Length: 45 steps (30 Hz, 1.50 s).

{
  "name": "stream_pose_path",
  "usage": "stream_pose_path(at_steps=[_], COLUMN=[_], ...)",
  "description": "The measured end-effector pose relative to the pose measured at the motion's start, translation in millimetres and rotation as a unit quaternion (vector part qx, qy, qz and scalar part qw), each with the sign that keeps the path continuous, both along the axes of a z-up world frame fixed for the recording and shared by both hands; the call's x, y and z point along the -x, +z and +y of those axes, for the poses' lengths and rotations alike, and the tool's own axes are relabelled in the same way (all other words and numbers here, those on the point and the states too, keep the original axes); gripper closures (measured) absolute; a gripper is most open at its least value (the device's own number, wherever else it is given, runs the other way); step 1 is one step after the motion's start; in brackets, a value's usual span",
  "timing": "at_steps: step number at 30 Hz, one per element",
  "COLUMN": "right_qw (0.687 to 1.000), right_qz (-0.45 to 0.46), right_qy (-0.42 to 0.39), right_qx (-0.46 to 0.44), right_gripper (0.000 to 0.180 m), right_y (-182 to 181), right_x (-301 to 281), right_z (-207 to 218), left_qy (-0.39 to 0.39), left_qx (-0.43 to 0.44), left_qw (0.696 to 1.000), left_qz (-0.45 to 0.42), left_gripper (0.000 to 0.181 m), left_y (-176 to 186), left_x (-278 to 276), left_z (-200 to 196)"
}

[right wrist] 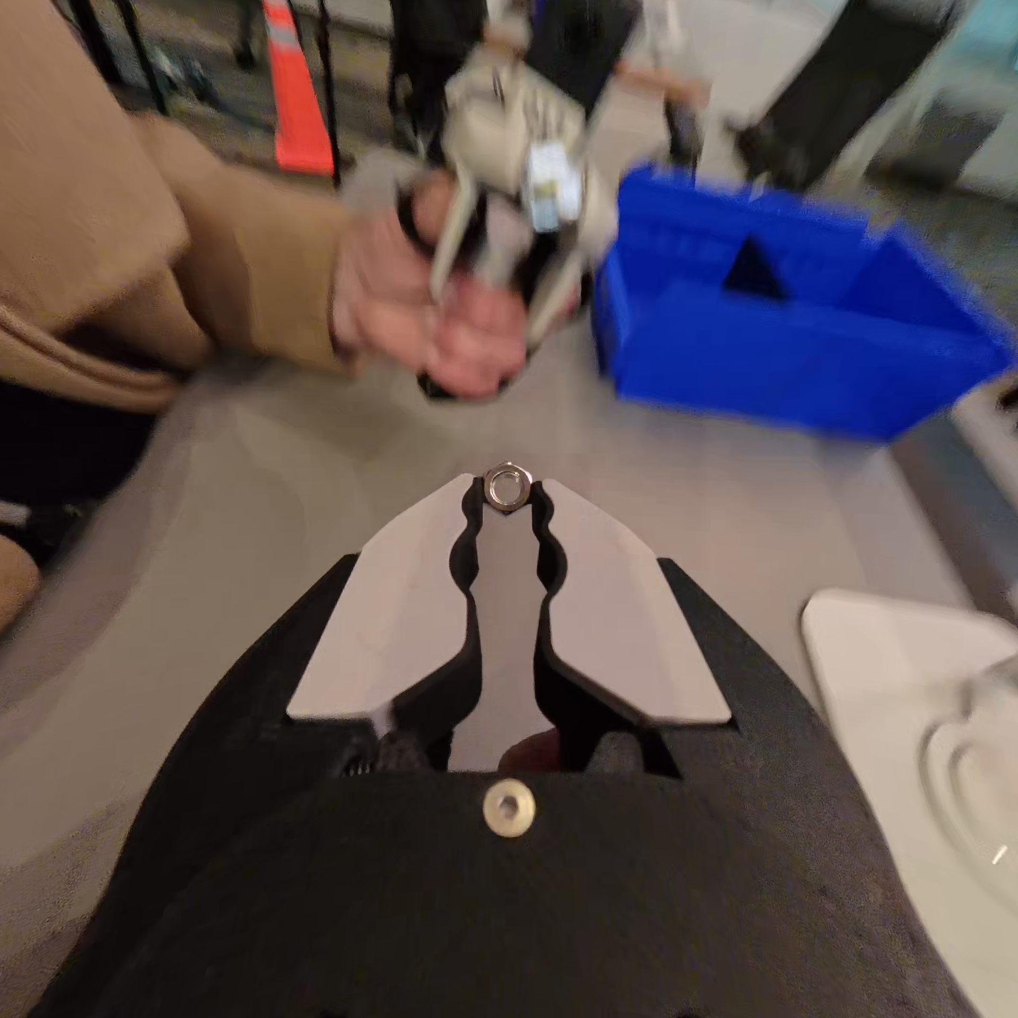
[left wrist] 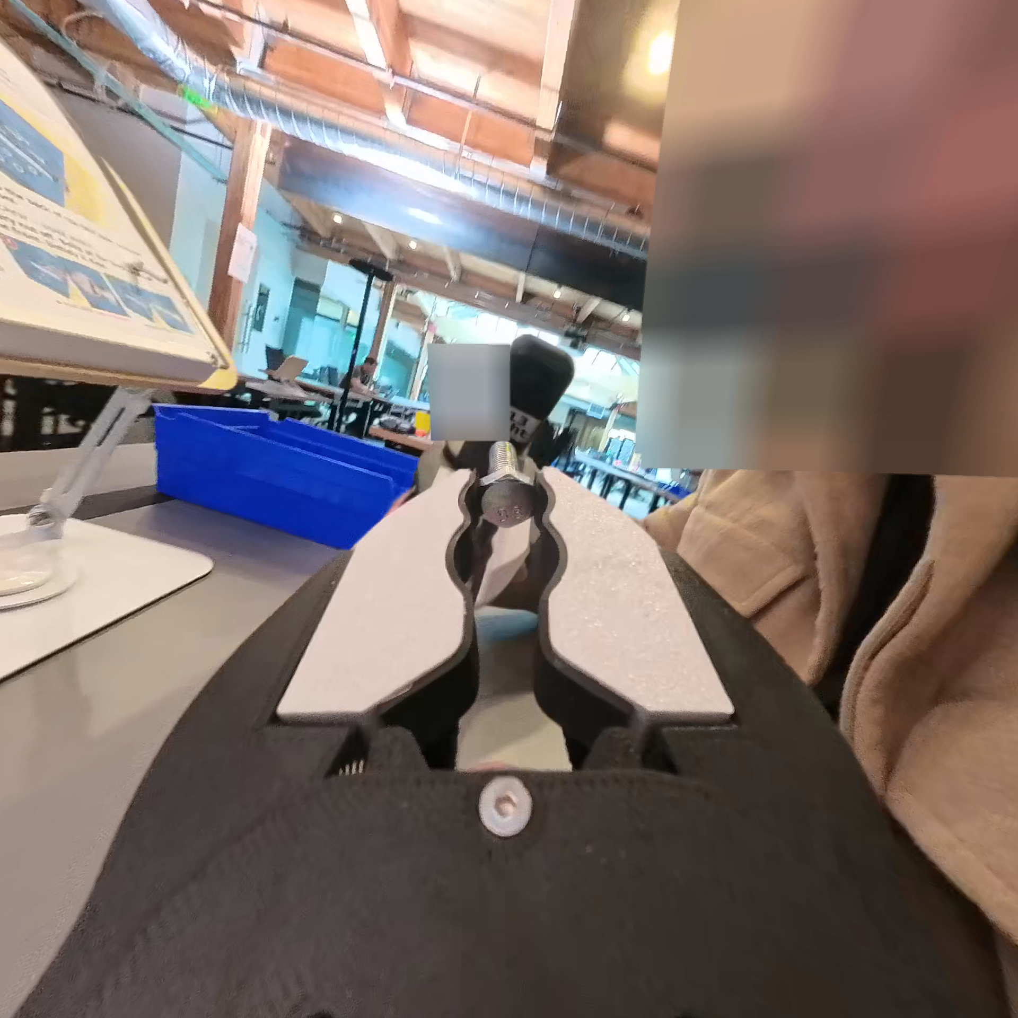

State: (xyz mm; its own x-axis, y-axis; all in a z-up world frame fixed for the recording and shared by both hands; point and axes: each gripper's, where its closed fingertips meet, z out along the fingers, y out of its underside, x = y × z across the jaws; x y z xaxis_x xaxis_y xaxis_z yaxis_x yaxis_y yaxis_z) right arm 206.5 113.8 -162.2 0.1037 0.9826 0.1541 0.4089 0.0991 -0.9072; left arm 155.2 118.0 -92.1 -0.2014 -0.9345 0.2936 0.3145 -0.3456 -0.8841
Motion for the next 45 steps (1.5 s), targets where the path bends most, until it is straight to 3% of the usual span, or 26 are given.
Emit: stream_pose_path(at_steps=[1, 4, 8, 12, 30, 36, 45], right_qw=[0.999, 0.989, 0.975, 0.973, 0.955, 0.957, 0.955], right_qz=[0.034, 0.106, 0.159, 0.130, 0.179, 0.198, 0.265], right_qy=[0.018, 0.061, 0.099, 0.115, 0.164, 0.142, 0.114], right_qx=[-0.026, -0.085, -0.122, -0.150, -0.168, -0.156, -0.077], right_gripper=[0.162, 0.162, 0.162, 0.162, 0.162, 0.162, 0.162], right_y=[23, 78, 114, 108, 116, 117, 119], right_x=[6, 22, 37, 47, 49, 52, 53], right_z=[-4, -12, -12, -9, -17, -11, -2], left_qy=[-0.003, -0.018, -0.042, -0.069, -0.129, -0.097, 0.012], left_qx=[0.008, 0.028, 0.056, 0.067, 0.098, 0.085, -0.002], left_qw=[1.000, 0.997, 0.992, 0.986, 0.971, 0.976, 0.993], left_qz=[-0.013, -0.063, -0.108, -0.134, -0.176, -0.175, -0.119], left_gripper=[0.163, 0.163, 0.163, 0.163, 0.163, 0.163, 0.163], left_y=[3, 16, 23, 27, 34, 34, 35], left_x=[0, 3, 4, 6, 2, 4, 5], left_z=[0, -2, -3, -8, -19, -15, -8])
